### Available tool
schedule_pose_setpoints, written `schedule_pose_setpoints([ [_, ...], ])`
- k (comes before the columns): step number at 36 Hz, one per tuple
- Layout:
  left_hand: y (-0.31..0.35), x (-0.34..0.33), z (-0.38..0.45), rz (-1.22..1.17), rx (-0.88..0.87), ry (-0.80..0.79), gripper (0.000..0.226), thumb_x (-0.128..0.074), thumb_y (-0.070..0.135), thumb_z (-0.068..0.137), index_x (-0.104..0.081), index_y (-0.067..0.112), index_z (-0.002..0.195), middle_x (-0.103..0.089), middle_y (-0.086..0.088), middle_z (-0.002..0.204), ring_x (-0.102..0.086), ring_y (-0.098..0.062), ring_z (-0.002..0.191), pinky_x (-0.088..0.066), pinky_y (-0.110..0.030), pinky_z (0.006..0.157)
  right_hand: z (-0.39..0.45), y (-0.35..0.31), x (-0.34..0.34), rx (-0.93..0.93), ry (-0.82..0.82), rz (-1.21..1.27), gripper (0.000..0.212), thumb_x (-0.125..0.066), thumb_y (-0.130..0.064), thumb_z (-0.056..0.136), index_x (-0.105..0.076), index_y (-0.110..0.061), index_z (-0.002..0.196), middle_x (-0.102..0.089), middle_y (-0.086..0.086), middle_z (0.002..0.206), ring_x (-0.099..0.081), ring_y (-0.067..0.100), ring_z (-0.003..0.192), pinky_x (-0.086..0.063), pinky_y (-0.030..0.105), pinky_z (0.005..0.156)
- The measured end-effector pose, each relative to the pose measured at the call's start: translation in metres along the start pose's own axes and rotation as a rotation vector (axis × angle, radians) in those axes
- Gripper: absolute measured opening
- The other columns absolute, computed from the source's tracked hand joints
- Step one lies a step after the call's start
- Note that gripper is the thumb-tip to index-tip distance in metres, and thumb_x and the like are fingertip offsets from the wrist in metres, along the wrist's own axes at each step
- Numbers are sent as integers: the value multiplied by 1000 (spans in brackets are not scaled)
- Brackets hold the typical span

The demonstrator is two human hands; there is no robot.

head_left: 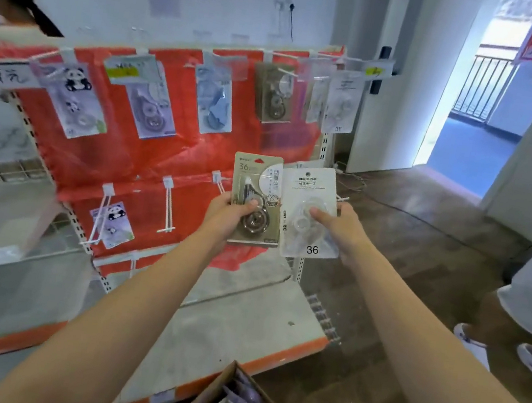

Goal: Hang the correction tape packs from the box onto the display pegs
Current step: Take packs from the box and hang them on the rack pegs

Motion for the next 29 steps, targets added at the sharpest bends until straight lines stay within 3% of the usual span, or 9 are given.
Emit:
schedule_pose_setpoints([
  [3, 5, -8, 15, -6, -12, 20, 20, -67, 0, 84, -64, 6, 103, -68, -20, 110, -66, -34, 102, -54, -49, 88, 18, -7, 8, 14, -7, -6, 21, -63, -7, 91, -50, -17, 78, -61, 3, 84, -60, 27, 93, -49, 48, 93],
  [5, 7, -16, 26, -19, -25, 14, 17, -68, 1, 83, -64, 12, 96, -68, -18, 109, -66, -33, 100, -53, -49, 89, 30, -11, 12, 34, -11, 0, 22, -63, -9, 91, -49, -19, 79, -61, 1, 86, -60, 25, 91, -49, 47, 94],
  [10, 11, -36, 61, -49, -57, 16, 16, -67, 3, 85, -62, 17, 90, -68, -7, 94, -65, -26, 92, -56, -45, 82, 67, -22, 20, 55, -55, -32, 9, -63, -12, 91, -54, -13, 91, -64, 2, 94, -62, 16, 85, -51, 37, 86],
  [13, 19, -49, 90, -75, -85, 24, 17, -69, 4, 83, -63, 17, 91, -68, -9, 97, -65, -27, 95, -55, -45, 85, 105, -28, 31, 59, -49, -44, 30, -68, -18, 87, -59, -4, 112, -68, 11, 111, -67, 22, 94, -56, 37, 81],
  [16, 31, -63, 116, -107, -98, 23, 18, -69, 4, 83, -62, 18, 92, -68, -9, 98, -66, -23, 87, -56, -37, 71, 129, -44, 36, 69, -60, -34, 7, -65, -13, 90, -61, -11, 96, -69, 8, 101, -67, 20, 87, -55, 35, 78],
  [19, 47, -76, 137, -101, -113, 4, 17, -68, 6, 85, -60, 18, 92, -68, -6, 96, -66, -20, 84, -55, -34, 64, 154, -53, 41, 85, -58, -22, 6, -65, -12, 90, -61, -12, 95, -70, 10, 102, -67, 24, 93, -54, 42, 86],
  [21, 55, -83, 149, -88, -125, -1, 17, -69, 7, 84, -60, 18, 94, -67, -8, 100, -66, -21, 86, -56, -34, 65, 173, -53, 46, 98, -63, -40, 26, -70, -20, 84, -63, -8, 107, -70, 12, 108, -66, 29, 100, -51, 49, 94],
  [25, 67, -94, 167, -104, -133, 3, 18, -70, 7, 82, -63, 18, 95, -69, -12, 105, -67, -27, 93, -57, -45, 80, 219, -43, 58, 99, -72, -29, 69, -76, -40, 62, -56, -10, 121, -68, 9, 112, -66, 29, 102, -50, 52, 95],
  [29, 82, -103, 184, -105, -177, 28, 20, -71, 7, 81, -64, 17, 98, -69, -11, 105, -66, -26, 95, -53, -49, 89, 219, -71, 65, 131, -34, -44, 36, -72, -25, 83, -54, -10, 112, -65, 8, 111, -62, 28, 105, -49, 49, 96],
])
Point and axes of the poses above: each hand's wrist, its own z-axis towards the middle knuckle, its own x-axis out of the back of the hand, y = z × x, the point moved 9 cm from there along z, towards the middle knuckle
